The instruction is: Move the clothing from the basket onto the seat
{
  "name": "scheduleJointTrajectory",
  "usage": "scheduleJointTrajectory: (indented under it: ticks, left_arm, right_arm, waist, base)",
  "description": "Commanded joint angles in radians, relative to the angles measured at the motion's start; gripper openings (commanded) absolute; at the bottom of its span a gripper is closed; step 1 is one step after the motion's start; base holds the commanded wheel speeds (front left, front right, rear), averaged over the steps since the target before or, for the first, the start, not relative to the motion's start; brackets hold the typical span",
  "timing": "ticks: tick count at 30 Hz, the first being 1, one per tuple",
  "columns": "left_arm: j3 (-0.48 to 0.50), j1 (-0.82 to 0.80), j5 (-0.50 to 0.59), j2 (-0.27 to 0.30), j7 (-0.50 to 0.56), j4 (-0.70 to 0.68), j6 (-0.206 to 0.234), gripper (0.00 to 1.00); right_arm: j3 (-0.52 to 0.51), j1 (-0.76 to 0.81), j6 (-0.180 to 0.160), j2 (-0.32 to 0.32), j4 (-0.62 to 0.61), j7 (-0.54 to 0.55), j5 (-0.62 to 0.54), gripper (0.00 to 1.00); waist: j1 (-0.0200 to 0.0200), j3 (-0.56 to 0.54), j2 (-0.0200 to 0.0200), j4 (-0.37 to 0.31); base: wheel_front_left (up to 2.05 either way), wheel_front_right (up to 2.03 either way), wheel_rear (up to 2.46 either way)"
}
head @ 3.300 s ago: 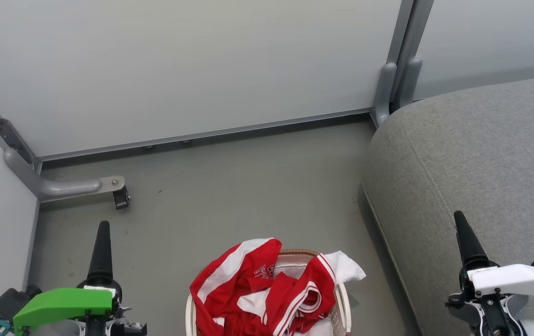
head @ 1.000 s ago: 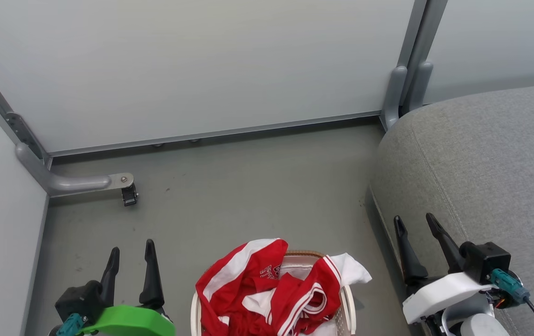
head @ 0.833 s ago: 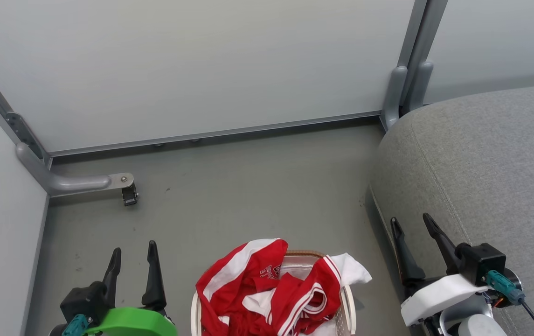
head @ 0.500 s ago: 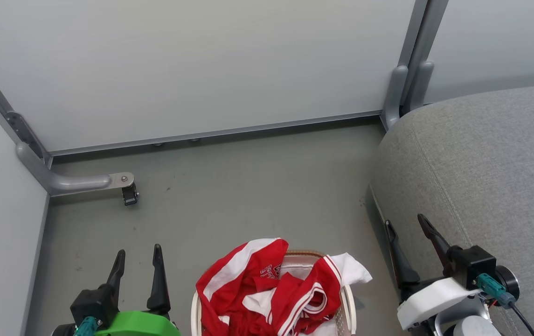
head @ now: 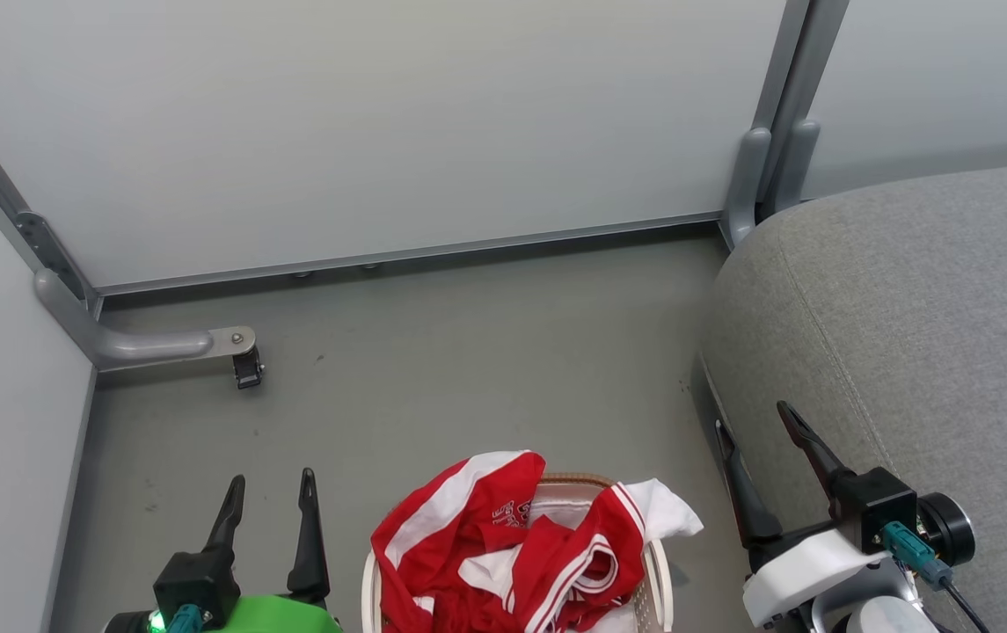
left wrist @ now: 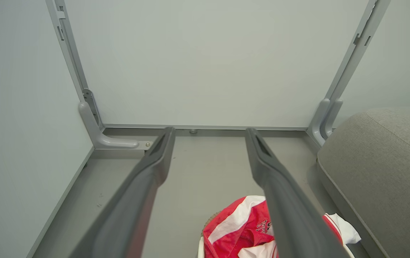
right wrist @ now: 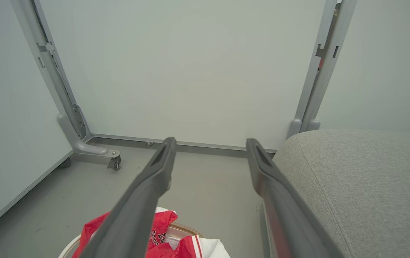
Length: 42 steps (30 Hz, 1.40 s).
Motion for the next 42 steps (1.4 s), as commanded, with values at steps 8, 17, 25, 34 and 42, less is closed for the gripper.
scheduleJointTrajectory:
  ticks: [8,17,25,34,42]
  left_arm:
    - [-0.001,0.015,0.006,0.007,0.0,0.005,-0.001,1.0]
    - [-0.004,0.02,0.012,0.006,0.0,-0.001,-0.004,1.0]
    - [-0.022,0.016,0.027,0.006,0.0,-0.001,-0.019,1.0]
    - [-0.088,-0.094,0.086,0.006,0.0,0.043,-0.056,1.0]
    - [-0.207,-0.289,0.159,0.006,0.0,0.146,-0.101,1.0]
  right_arm:
    - [0.004,0.011,0.0,-0.006,0.001,-0.005,-0.002,1.0]
    - [0.006,0.016,0.0,-0.006,0.001,-0.005,-0.002,1.0]
    - [-0.005,0.022,0.0,-0.006,-0.004,-0.005,-0.005,1.0]
    - [-0.088,-0.035,0.0,-0.006,-0.046,-0.004,-0.04,1.0]
    - [-0.159,-0.125,0.0,-0.005,-0.138,-0.003,-0.073,1.0]
  waist:
    - [0.0,-0.003,0.0,-0.001]
    - [0.0,-0.005,0.0,-0.003]
    - [0.0,0.004,0.0,-0.002]
    - [0.0,0.104,0.0,-0.007]
    - [0.0,0.286,0.0,-0.031]
  base:
    - [0.0,0.0,0.0]
    - [0.0,0.0,0.0]
    - [0.0,0.0,0.0]
    - [0.0,0.0,0.0]
    - [0.0,0.0,0.0]
